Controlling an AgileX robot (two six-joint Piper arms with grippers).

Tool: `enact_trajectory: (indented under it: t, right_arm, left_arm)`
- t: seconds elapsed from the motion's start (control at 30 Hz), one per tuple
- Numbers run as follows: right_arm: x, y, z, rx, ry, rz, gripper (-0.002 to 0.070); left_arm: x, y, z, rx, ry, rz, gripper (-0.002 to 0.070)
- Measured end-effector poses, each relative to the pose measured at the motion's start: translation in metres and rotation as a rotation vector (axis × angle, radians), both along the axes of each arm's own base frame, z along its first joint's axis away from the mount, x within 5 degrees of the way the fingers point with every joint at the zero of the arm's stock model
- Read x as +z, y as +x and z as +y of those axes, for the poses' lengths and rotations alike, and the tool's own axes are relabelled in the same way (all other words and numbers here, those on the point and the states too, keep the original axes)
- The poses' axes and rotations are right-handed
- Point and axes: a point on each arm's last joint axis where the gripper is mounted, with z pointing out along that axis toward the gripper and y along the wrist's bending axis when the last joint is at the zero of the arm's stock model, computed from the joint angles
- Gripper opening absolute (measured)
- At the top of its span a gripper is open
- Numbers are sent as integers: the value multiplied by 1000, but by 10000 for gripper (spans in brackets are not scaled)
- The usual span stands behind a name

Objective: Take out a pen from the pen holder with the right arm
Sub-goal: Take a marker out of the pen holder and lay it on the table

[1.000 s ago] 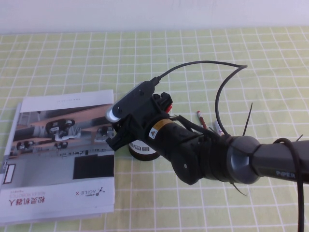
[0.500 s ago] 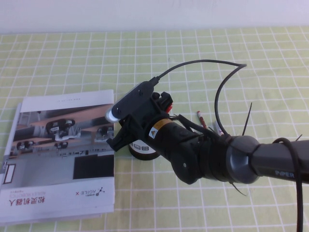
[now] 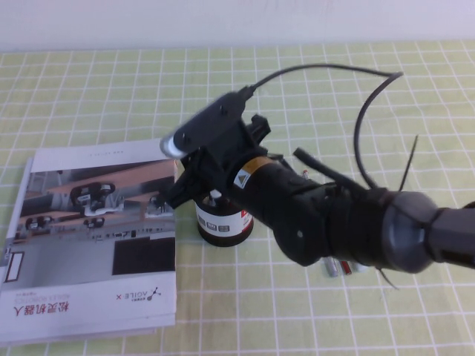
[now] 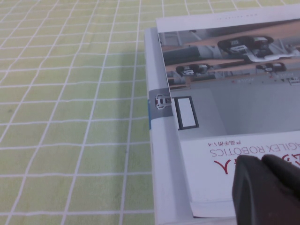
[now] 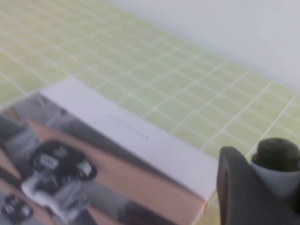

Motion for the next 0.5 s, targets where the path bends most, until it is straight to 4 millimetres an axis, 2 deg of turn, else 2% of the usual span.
enact_trajectory:
  t: [0.27,0.43,0.5]
  right_arm:
    - [55,-14,-15,11,85,-55,106]
    - [98,-28,-32,19,148,-115,106]
    - [109,-32,-37,18,153,-136,106]
  left_arm:
    - [0,0,0,0,0,0,-6]
    - [0,0,0,0,0,0,-6]
    - [0,0,0,0,0,0,-6]
